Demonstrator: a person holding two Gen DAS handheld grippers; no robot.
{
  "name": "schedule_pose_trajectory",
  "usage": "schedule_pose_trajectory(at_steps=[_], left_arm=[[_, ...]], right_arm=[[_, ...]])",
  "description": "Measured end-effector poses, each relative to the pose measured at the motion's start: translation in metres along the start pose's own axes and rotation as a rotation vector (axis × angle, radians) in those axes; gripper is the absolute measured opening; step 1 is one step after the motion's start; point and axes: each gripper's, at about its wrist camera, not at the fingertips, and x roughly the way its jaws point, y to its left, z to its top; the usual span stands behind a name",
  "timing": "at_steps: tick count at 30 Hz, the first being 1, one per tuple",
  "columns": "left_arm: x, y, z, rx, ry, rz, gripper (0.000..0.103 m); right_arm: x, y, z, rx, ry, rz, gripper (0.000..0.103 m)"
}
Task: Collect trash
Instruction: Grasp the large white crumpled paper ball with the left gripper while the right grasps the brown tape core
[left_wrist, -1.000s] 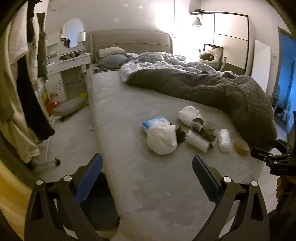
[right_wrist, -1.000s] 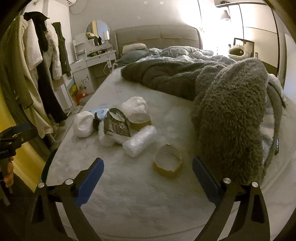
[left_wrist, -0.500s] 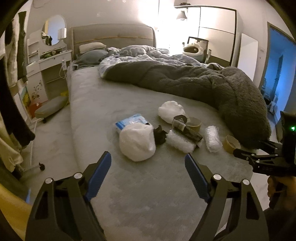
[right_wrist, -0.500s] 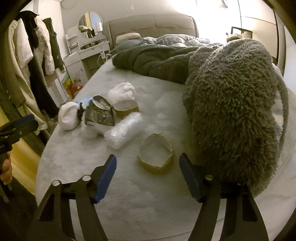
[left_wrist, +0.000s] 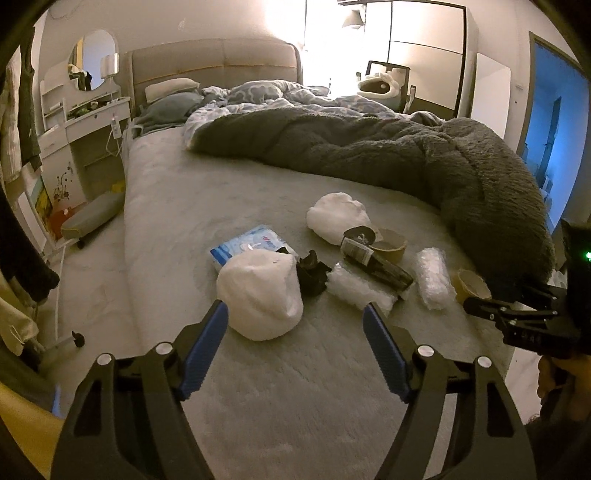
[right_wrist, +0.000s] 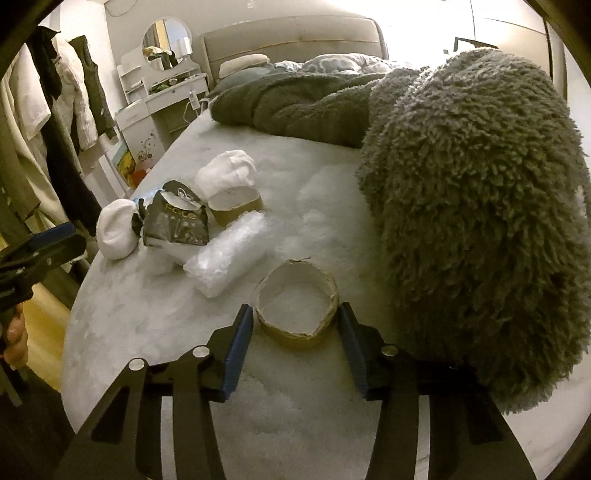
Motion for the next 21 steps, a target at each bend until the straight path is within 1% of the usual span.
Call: schedule_pose_trajectory(at_steps=[6,9,12,15,19,21], left_arm=[[0.011,0.003,0.005,-0.009,0.010,0.001,0.077],[0.019,0.005,0.007,-0.008,0.022,0.015,0.073],[0.027,0.009,0.009,-0.025,0.043,0.023,0.068],[0.032,0.014,0.009,-0.033,0.063,0.057,0.066],[0.037,0.024,0.007,-0.087,0.086,0.038,0.063],[0.042,0.027,0.006,-0.093,0.106,0.045,0.061]], right_arm=[[0.005,-0.001,0.002,0.001,0.011,-0.005,0.047],[0.006,-0.001,0.004,0.005,0.010,-0.008,0.046],[0.004,0.000,0.005,0.017,0.005,-0.001,0.044],[-0.003,0.001,0.007,0.027,-0.016,0.021,0.044],[-0.012,0.008,0.015,0.020,-0.062,0.033,0.044],[-0.016,0.012,0.018,0.016,-0.086,0.043,0.044]])
